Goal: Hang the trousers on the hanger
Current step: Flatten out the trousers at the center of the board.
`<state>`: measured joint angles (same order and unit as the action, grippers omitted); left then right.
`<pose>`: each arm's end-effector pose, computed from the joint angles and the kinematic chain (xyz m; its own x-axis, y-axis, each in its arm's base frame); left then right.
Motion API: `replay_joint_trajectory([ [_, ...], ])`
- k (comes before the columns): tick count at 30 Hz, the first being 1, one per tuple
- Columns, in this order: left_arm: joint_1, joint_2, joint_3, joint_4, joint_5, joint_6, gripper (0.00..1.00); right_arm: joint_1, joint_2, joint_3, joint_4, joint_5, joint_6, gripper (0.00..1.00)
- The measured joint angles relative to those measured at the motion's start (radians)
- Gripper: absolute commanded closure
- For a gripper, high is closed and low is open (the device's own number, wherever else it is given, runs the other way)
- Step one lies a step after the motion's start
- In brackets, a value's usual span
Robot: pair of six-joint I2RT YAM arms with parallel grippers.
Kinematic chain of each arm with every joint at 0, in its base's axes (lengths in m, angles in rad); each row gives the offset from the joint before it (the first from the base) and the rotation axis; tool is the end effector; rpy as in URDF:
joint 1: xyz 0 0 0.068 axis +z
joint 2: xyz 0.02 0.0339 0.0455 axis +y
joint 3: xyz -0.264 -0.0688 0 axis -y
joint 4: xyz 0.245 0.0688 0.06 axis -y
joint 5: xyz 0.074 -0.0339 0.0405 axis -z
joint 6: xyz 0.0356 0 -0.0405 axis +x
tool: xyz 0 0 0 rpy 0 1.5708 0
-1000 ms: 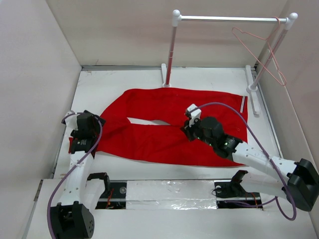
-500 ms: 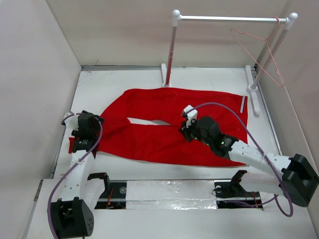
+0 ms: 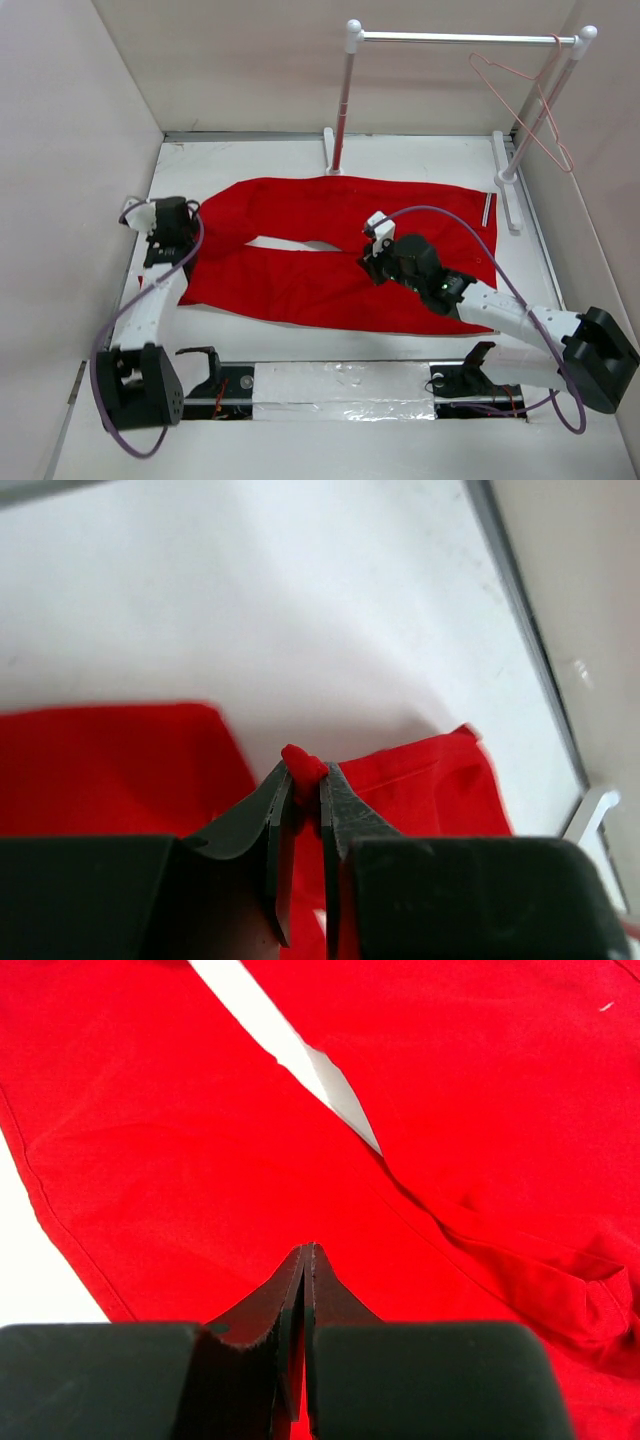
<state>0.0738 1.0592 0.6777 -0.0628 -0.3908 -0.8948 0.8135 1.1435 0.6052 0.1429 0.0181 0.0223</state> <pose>0.2354 0.0310 0.2622 0.0526 -0.7194 -0.6927 -0.5917 0.5363 -0.6019 0.1742 0.1833 0.2375 -0.2805 -0.2643 -0.9228 -0.7090 0.7051 0.0136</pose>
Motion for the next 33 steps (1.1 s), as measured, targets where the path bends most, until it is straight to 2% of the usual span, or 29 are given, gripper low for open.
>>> replay_joint_trajectory([
  [7,0.000,0.350,0.343,0.026,-0.060,0.082,1.00,0.000,-0.001,0.000,-0.001,0.024,0.000,0.96],
  [13,0.004,0.617,0.639,-0.040,-0.195,0.201,1.00,0.000,-0.026,-0.001,-0.011,0.063,0.001,0.94],
  [16,0.018,0.680,0.711,-0.063,-0.249,0.281,0.91,0.000,-0.058,-0.009,-0.014,0.091,0.003,0.93],
  [20,0.055,0.742,0.793,-0.087,-0.299,0.398,0.65,0.000,-0.066,-0.013,-0.029,0.119,0.010,0.90],
  [22,0.069,0.765,0.829,-0.095,-0.322,0.452,0.57,-0.001,-0.066,-0.013,-0.036,0.134,0.018,0.85],
  [25,0.082,0.784,0.865,-0.098,-0.351,0.523,0.51,-0.015,-0.066,-0.013,-0.049,0.148,0.031,0.73],
  [26,0.084,0.784,0.870,-0.098,-0.352,0.544,0.48,-0.020,-0.066,-0.013,-0.051,0.151,0.033,0.67],
  [29,0.080,0.784,0.889,-0.101,-0.348,0.577,0.47,-0.044,-0.066,-0.013,-0.058,0.159,0.043,0.64],
  [30,0.072,0.784,0.898,-0.105,-0.347,0.582,0.47,-0.053,-0.066,-0.013,-0.061,0.162,0.046,0.65],
  [31,0.063,0.784,0.909,-0.110,-0.348,0.585,0.47,-0.064,-0.068,-0.013,-0.064,0.165,0.050,0.69],
  [32,0.047,0.784,0.924,-0.114,-0.348,0.590,0.50,-0.079,-0.072,-0.013,-0.069,0.167,0.051,0.89],
  [33,0.021,0.784,0.940,-0.117,-0.348,0.594,0.51,-0.090,-0.078,-0.013,-0.073,0.169,0.052,0.97],
])
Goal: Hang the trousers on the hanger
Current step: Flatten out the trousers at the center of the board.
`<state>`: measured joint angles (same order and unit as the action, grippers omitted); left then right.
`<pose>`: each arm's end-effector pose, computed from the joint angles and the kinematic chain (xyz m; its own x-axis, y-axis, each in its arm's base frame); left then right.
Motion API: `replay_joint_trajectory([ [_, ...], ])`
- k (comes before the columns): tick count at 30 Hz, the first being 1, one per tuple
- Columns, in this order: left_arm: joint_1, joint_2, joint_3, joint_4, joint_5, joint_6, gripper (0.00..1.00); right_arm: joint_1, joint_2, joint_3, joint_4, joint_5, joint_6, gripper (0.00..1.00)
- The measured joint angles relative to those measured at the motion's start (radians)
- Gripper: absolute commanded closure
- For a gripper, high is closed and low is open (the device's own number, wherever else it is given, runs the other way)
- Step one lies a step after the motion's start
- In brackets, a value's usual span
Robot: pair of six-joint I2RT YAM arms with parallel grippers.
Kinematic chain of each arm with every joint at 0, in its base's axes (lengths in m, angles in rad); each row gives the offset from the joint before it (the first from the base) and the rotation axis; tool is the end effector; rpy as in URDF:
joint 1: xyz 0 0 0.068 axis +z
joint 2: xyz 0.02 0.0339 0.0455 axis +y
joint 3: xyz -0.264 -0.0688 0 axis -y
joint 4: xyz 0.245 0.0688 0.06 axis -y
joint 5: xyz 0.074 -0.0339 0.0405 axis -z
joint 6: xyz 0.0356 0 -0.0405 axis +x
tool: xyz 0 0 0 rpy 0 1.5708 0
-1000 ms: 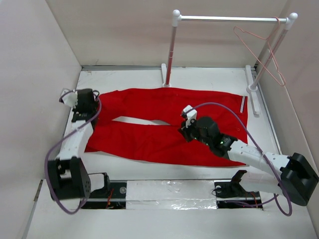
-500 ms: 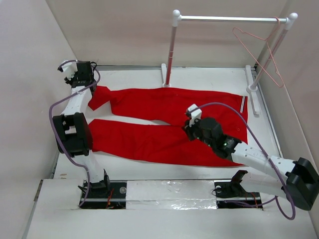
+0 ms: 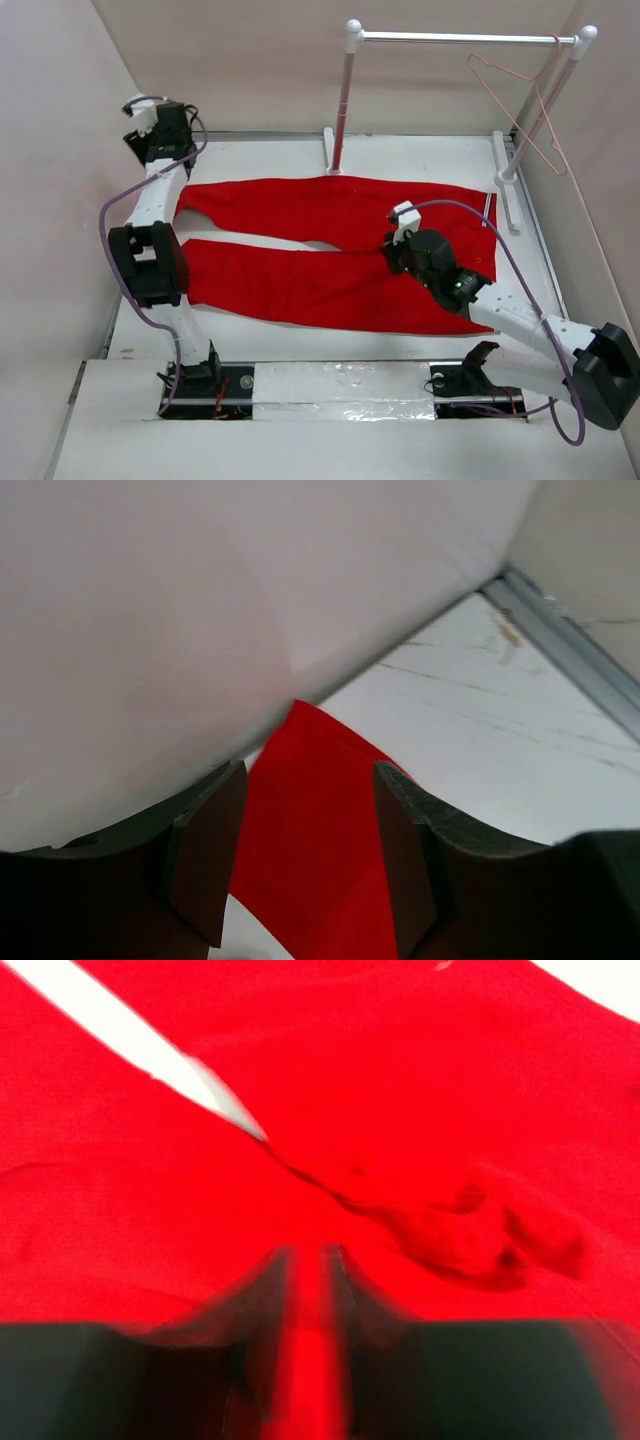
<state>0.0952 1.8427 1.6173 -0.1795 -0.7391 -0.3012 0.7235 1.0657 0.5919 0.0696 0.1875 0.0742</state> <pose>0.4311 0.0653 0.3320 -0.1708 -0.2366 -0.9565 -0.7720 0.6353 -0.0193 0.1826 0.1525 0.2433 -0.3326 -0.1966 -0.9223 -0.4987 0.8668 -0.0049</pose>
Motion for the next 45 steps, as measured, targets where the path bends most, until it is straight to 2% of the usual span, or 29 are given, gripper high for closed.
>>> replay_joint_trajectory([
  [1,-0.031,0.000,0.018,-0.005,-0.003,0.005,0.53,-0.017,-0.009,0.000,-0.005,0.001,0.008,1.00],
  [4,-0.170,0.000,0.060,0.003,-0.014,0.016,0.66,-0.081,-0.053,-0.001,-0.018,0.011,0.028,1.00],
  [7,-0.365,-0.007,0.054,0.018,-0.016,-0.017,0.83,-0.187,-0.114,-0.020,-0.011,0.012,0.056,1.00],
  [8,-0.391,-0.009,0.044,0.021,-0.007,-0.026,0.90,-0.233,-0.130,-0.031,-0.008,0.007,0.066,1.00],
  [10,-0.559,-0.076,-0.090,0.074,0.068,-0.095,0.99,-0.333,-0.146,-0.051,0.000,-0.011,0.090,0.99],
  [11,-0.623,-0.118,-0.171,0.100,0.100,-0.122,1.00,-0.377,-0.144,-0.058,0.005,-0.028,0.101,0.93],
  [13,-0.728,-0.192,-0.308,0.138,0.163,-0.169,1.00,-0.480,-0.132,-0.077,0.014,-0.070,0.126,0.86],
  [14,-0.771,-0.225,-0.368,0.155,0.191,-0.192,1.00,-0.525,-0.122,-0.086,0.026,-0.094,0.138,0.75],
  [16,-0.846,-0.272,-0.458,0.185,0.228,-0.225,1.00,-0.605,-0.098,-0.109,0.040,-0.139,0.163,0.64],
  [17,-0.880,-0.289,-0.493,0.200,0.243,-0.232,0.99,-0.636,-0.087,-0.120,0.048,-0.157,0.172,0.54],
  [18,-0.914,-0.302,-0.521,0.209,0.254,-0.238,0.87,-0.665,-0.077,-0.132,0.053,-0.170,0.183,0.49],
  [20,-0.991,-0.317,-0.567,0.236,0.272,-0.235,0.71,-0.730,-0.064,-0.155,0.055,-0.187,0.198,0.40],
  [23,-1.106,-0.320,-0.610,0.273,0.304,-0.233,0.64,-0.830,-0.051,-0.182,0.058,-0.196,0.225,0.37],
  [27,-1.224,-0.321,-0.673,0.319,0.345,-0.232,0.63,-0.974,-0.010,-0.192,0.070,-0.200,0.263,0.36],
  [29,-1.257,-0.328,-0.709,0.339,0.355,-0.230,0.56,-1.035,0.034,-0.185,0.073,-0.209,0.278,0.35],
  [30,-1.267,-0.334,-0.727,0.344,0.361,-0.229,0.52,-1.059,0.061,-0.177,0.069,-0.214,0.283,0.35],
  [33,-1.283,-0.353,-0.772,0.372,0.383,-0.223,0.52,-1.094,0.143,-0.128,0.037,-0.226,0.285,0.34],
  [35,-1.285,-0.370,-0.803,0.395,0.394,-0.221,0.52,-1.118,0.177,-0.100,0.032,-0.241,0.285,0.27],
  [38,-1.285,-0.406,-0.856,0.432,0.406,-0.214,0.52,-1.189,0.220,-0.082,0.047,-0.296,0.287,0.21],
  [41,-1.285,-0.440,-0.886,0.453,0.411,-0.193,0.52,-1.261,0.297,-0.059,0.045,-0.362,0.288,0.23],
  [45,-1.276,-0.497,-0.908,0.484,0.408,-0.150,0.52,-1.274,0.348,-0.024,0.041,-0.427,0.284,0.23],
])
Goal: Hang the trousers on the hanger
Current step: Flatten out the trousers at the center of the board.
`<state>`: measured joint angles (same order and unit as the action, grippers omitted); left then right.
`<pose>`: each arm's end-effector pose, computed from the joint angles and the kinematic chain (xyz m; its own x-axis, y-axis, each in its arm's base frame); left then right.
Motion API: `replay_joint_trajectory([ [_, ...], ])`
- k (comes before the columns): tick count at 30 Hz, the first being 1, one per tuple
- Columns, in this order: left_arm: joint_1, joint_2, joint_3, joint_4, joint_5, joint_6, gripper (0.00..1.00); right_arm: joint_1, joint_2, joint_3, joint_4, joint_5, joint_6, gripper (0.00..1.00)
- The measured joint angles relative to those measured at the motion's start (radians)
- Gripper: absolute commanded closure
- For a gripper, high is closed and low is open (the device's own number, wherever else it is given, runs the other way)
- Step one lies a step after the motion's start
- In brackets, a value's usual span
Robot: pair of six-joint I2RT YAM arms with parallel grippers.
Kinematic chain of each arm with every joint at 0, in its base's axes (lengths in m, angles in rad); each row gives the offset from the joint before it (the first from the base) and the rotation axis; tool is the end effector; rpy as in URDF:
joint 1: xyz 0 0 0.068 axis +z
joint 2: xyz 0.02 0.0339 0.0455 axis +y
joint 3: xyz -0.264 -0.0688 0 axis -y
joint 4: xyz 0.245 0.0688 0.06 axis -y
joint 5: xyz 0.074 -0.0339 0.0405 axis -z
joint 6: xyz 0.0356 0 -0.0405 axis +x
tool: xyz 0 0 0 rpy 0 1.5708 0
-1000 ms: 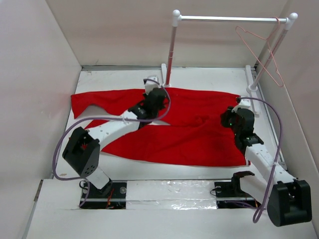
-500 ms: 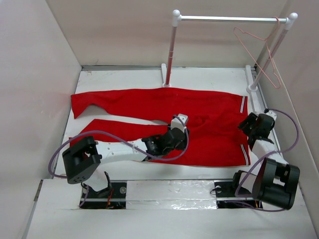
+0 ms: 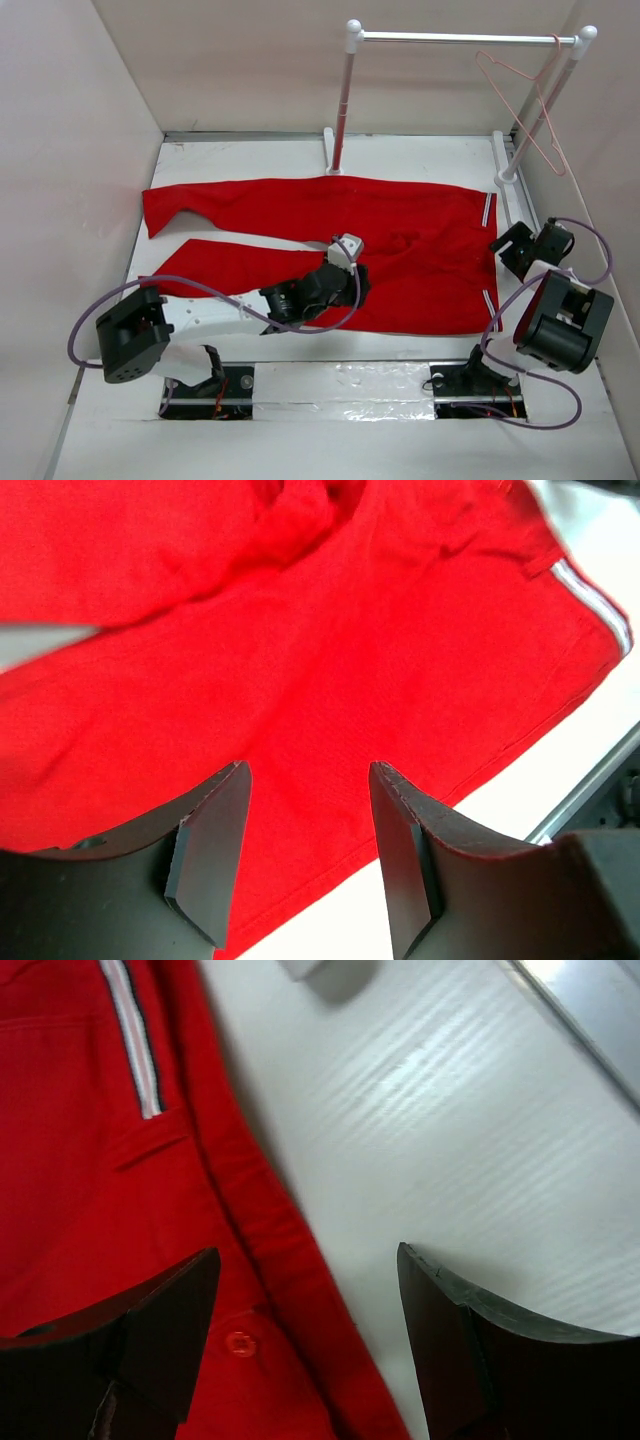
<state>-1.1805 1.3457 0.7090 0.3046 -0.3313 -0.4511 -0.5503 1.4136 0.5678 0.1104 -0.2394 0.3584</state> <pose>0.1231 -0.2689 0.2383 -0.4419 -0.0095 -0.8970 0.6277 0.7112 -0.3167 0.2316 -0.1322 0.1578 -0.4099 0.6513 -0.6386 0.5360 0.7385 0.4091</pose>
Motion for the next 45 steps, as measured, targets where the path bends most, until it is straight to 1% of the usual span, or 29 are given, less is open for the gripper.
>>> replay_joint_trajectory([
  [2,0.018,-0.034,-0.015,0.017,0.011,0.011,0.52,0.002,0.023,0.026,-0.015,-0.044,-0.006,0.24],
  [4,0.058,-0.075,-0.043,0.040,0.031,0.015,0.52,0.002,0.066,0.061,-0.036,-0.087,-0.017,0.28],
  [5,0.081,-0.097,-0.059,0.050,0.040,0.015,0.53,0.002,0.091,0.079,-0.042,-0.111,-0.023,0.32],
  [6,0.101,-0.118,-0.076,0.055,0.047,0.015,0.53,0.002,0.109,0.096,-0.044,-0.131,-0.027,0.32],
  [7,0.121,-0.137,-0.090,0.057,0.051,0.015,0.53,0.002,0.123,0.105,-0.047,-0.146,-0.030,0.36],
  [9,0.155,-0.170,-0.115,0.058,0.063,0.012,0.53,0.002,0.131,0.108,-0.051,-0.164,-0.036,0.47],
  [10,0.172,-0.185,-0.127,0.058,0.066,0.011,0.53,0.002,0.131,0.108,-0.058,-0.169,-0.039,0.47],
  [11,0.188,-0.198,-0.136,0.059,0.078,0.008,0.53,0.002,0.131,0.108,-0.061,-0.170,-0.039,0.55],
  [13,0.212,-0.217,-0.151,0.061,0.097,0.004,0.53,0.002,0.131,0.106,-0.068,-0.170,-0.043,0.62],
  [14,0.221,-0.222,-0.156,0.064,0.101,0.002,0.53,0.002,0.131,0.105,-0.070,-0.169,-0.042,0.70],
  [16,0.227,-0.226,-0.160,0.065,0.112,-0.001,0.53,0.002,0.131,0.104,-0.073,-0.170,-0.038,0.79],
  [17,0.227,-0.226,-0.160,0.066,0.119,-0.002,0.53,0.002,0.131,0.104,-0.074,-0.172,-0.034,0.91],
  [19,0.227,-0.226,-0.160,0.066,0.127,-0.003,0.53,0.005,0.131,0.102,-0.071,-0.174,-0.023,0.99],
  [20,0.227,-0.226,-0.160,0.066,0.129,-0.003,0.53,0.006,0.130,0.099,-0.066,-0.174,-0.018,1.00],
  [24,0.227,-0.225,-0.160,0.066,0.135,-0.003,0.53,0.008,0.096,0.065,-0.029,-0.176,0.010,1.00],
  [31,0.227,-0.211,-0.160,0.066,0.143,-0.003,0.53,0.011,-0.025,0.052,-0.037,-0.158,0.026,1.00],
  [35,0.227,-0.208,-0.160,0.066,0.152,-0.003,0.53,0.007,-0.143,0.037,-0.090,-0.097,0.023,1.00],
  [39,0.219,-0.195,-0.160,0.073,0.163,-0.004,0.52,-0.041,-0.273,0.026,-0.162,-0.016,0.026,1.00],
  [44,0.201,-0.168,-0.160,0.072,0.170,-0.010,0.51,-0.077,-0.315,0.029,-0.205,0.091,0.039,1.00],
  [45,0.200,-0.164,-0.160,0.072,0.172,-0.011,0.49,-0.077,-0.311,0.032,-0.210,0.109,0.039,0.91],
])
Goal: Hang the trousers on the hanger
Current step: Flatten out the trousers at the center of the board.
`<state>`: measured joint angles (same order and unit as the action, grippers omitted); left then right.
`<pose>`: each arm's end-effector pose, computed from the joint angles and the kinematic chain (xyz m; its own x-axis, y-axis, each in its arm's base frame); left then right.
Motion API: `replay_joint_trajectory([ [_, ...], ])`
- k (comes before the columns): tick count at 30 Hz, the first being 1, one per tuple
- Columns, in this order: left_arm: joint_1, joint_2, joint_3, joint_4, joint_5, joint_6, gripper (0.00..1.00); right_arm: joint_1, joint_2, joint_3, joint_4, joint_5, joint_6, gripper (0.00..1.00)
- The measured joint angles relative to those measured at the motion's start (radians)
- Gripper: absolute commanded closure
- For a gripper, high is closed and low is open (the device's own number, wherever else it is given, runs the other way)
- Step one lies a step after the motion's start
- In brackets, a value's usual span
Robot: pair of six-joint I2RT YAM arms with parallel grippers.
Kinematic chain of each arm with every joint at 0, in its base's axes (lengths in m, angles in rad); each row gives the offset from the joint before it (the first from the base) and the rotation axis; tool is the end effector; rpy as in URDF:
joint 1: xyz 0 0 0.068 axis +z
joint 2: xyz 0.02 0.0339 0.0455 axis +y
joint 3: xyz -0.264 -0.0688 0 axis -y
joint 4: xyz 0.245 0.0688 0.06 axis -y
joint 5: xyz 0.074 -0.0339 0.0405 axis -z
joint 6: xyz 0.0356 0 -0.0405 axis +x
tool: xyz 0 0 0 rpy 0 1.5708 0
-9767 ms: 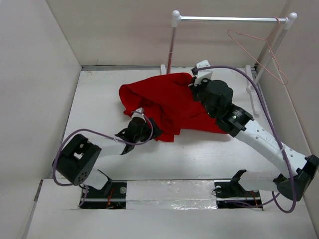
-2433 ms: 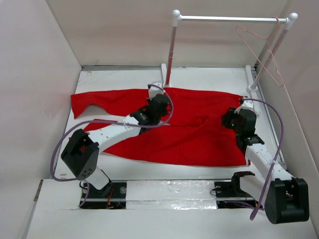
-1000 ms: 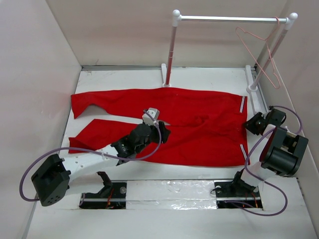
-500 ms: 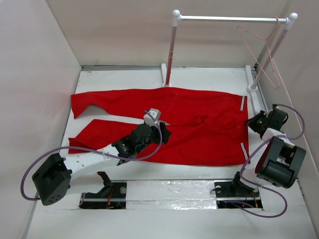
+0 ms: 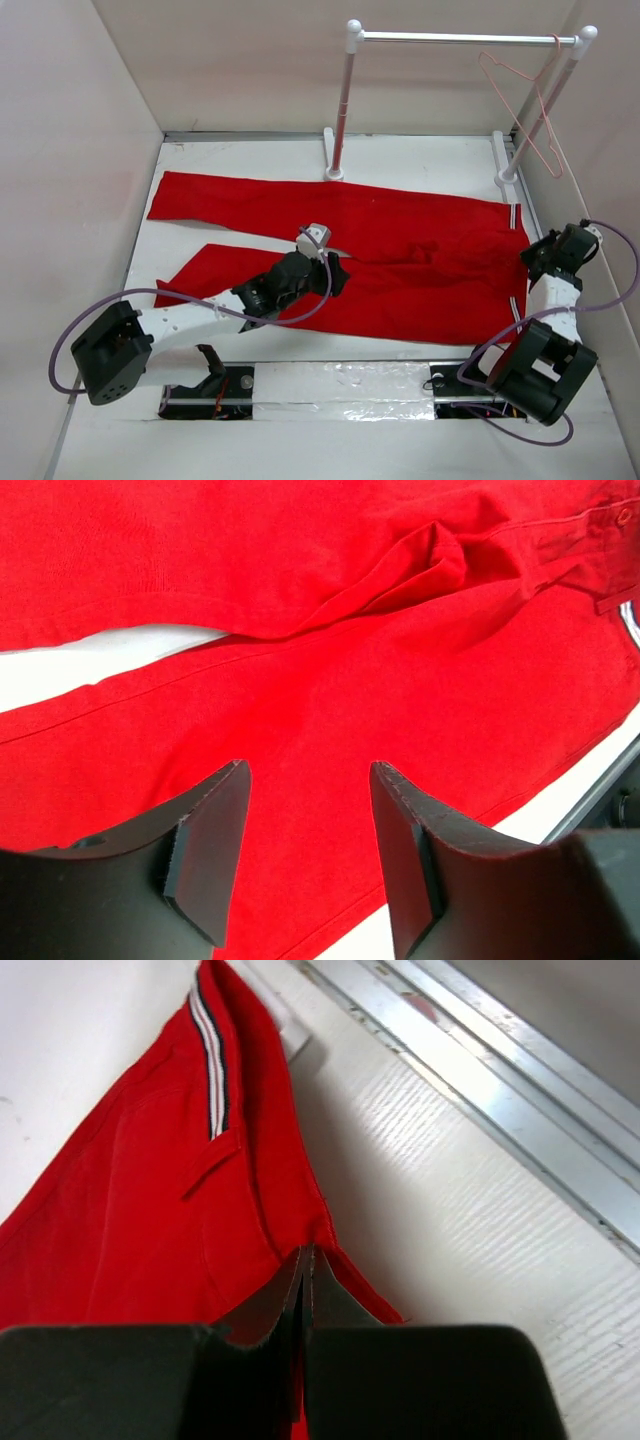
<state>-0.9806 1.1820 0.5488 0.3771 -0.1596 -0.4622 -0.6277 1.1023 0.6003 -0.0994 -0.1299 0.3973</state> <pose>0.1486 -0.2116 0.2335 -0.4538 -0.1136 -0.8838 0.5948 0.7000 -0.3953 0.1926 -0.1340 0.2219 -0.2304 0.6412 -0.7320 0.6345 0.6693 0.3866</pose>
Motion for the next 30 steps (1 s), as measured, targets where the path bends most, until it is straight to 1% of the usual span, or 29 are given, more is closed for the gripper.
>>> replay_joint_trajectory([
  [1,0.000,0.003,0.000,0.000,0.001,0.000,0.47,0.000,0.007,0.004,-0.004,0.014,0.002,0.71],
  [2,0.000,0.006,0.000,0.000,0.000,-0.003,0.45,0.000,0.019,0.012,-0.008,0.023,0.006,0.43],
  [4,0.000,0.012,0.000,-0.002,-0.016,-0.008,0.43,0.002,0.052,0.037,-0.006,0.026,-0.006,0.24],
  [7,0.018,0.014,0.000,-0.008,-0.043,-0.024,0.43,0.031,0.095,0.076,-0.007,0.038,-0.024,0.23],
  [8,0.034,0.014,0.000,-0.010,-0.055,-0.031,0.43,0.054,0.095,0.080,-0.008,0.045,-0.034,0.30],
  [9,0.053,0.014,0.000,-0.015,-0.072,-0.042,0.45,0.082,0.089,0.080,-0.008,0.046,-0.044,0.39],
  [10,0.079,0.013,0.000,-0.028,-0.105,-0.063,0.46,0.119,0.076,0.080,-0.014,0.051,-0.055,0.61],
  [11,0.106,0.012,0.000,-0.036,-0.121,-0.073,0.46,0.163,0.058,0.080,-0.021,0.052,-0.070,0.78],
  [12,0.132,0.010,0.000,-0.048,-0.148,-0.090,0.48,0.211,0.040,0.079,-0.024,0.060,-0.074,0.91],
  [13,0.161,0.002,0.000,-0.064,-0.170,-0.107,0.49,0.267,0.017,0.078,-0.024,0.061,-0.088,1.00],
  [17,0.342,-0.082,-0.020,-0.103,-0.217,-0.176,0.57,0.542,-0.056,0.054,0.011,0.055,-0.114,1.00],
  [19,0.423,-0.132,-0.035,-0.119,-0.252,-0.218,0.58,0.694,-0.060,0.033,0.027,0.053,-0.125,1.00],
  [21,0.467,-0.172,-0.052,-0.143,-0.277,-0.265,0.58,0.847,-0.043,0.014,0.041,0.056,-0.139,1.00],
  [23,0.491,-0.193,-0.062,-0.189,-0.289,-0.311,0.56,1.005,-0.008,0.008,0.056,0.071,-0.157,1.00],
  [25,0.517,-0.207,-0.064,-0.257,-0.304,-0.355,0.50,1.134,0.037,0.013,0.069,0.073,-0.177,1.00],
  [27,0.544,-0.230,-0.065,-0.339,-0.325,-0.402,0.46,1.227,0.082,0.023,0.082,0.075,-0.198,1.00],
  [30,0.605,-0.290,-0.065,-0.463,-0.366,-0.464,0.46,1.330,0.151,0.056,0.109,0.076,-0.223,1.00],
])
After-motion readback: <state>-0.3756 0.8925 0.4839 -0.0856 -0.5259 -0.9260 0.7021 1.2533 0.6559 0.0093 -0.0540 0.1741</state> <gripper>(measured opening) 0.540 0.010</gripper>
